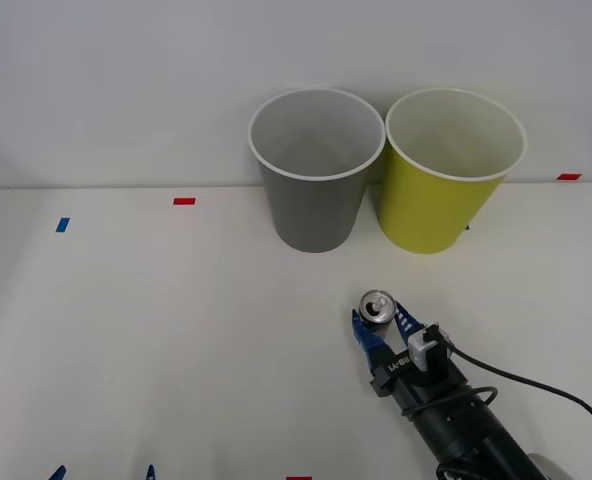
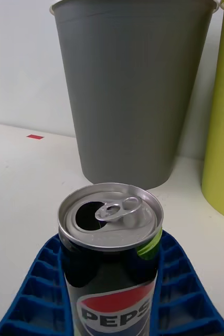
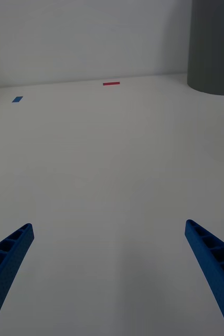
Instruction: Put cans in the gray bin and PET bottles in the light green bin.
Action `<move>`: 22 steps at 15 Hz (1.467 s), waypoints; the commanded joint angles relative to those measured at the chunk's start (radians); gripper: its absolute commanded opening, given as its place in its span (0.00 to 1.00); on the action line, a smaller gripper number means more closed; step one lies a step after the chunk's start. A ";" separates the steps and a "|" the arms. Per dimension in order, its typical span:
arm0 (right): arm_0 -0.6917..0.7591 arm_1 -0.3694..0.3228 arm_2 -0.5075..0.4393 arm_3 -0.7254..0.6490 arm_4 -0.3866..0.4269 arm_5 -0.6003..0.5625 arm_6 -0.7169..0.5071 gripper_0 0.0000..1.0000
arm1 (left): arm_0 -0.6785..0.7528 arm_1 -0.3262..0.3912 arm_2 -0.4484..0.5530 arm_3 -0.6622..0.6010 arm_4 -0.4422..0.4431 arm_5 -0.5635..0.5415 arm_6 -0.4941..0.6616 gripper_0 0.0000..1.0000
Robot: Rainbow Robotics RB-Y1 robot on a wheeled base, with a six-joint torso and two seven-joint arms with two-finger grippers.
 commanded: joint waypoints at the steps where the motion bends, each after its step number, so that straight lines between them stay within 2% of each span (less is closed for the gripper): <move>1: 0.001 0.002 0.000 -0.001 0.001 0.001 0.002 0.07 | 0.000 0.000 0.000 0.000 0.000 0.000 0.000 1.00; 6: 0.001 0.000 -0.002 -0.010 0.001 0.030 0.000 0.01 | 0.000 0.000 0.000 0.000 0.000 0.000 0.000 1.00; 7: 0.008 -0.012 -0.006 -0.056 -0.002 0.090 -0.001 0.00 | 0.000 0.000 0.000 0.000 0.000 0.000 0.000 1.00; 10: 0.062 -0.044 -0.058 -0.294 -0.002 0.366 -0.004 0.00 | 0.000 0.000 0.000 0.000 0.000 0.000 0.000 1.00; 12: 0.067 -0.052 -0.087 -0.386 -0.004 0.487 -0.013 0.00 | 0.000 0.000 0.000 0.000 0.000 0.000 0.000 1.00; 16: 0.065 -0.033 -0.158 -0.567 -0.008 0.763 -0.043 0.00 | 0.000 0.000 0.000 0.000 0.000 0.000 0.000 1.00; 17: 0.059 -0.024 -0.181 -0.640 -0.005 0.884 -0.052 0.00 | 0.000 0.000 0.000 0.000 0.000 0.000 0.000 1.00; 19: 0.037 -0.017 -0.203 -0.751 0.022 1.058 -0.125 0.00 | 0.000 0.000 0.000 0.000 0.000 0.000 0.000 1.00; 21: 0.008 -0.015 -0.203 -0.863 0.119 1.211 -0.201 0.00 | 0.000 0.000 0.000 0.000 0.000 0.000 0.000 1.00; 22: -0.007 -0.017 -0.204 -0.893 0.127 1.262 -0.224 0.00 | 0.000 0.000 0.000 0.000 0.000 0.000 0.000 1.00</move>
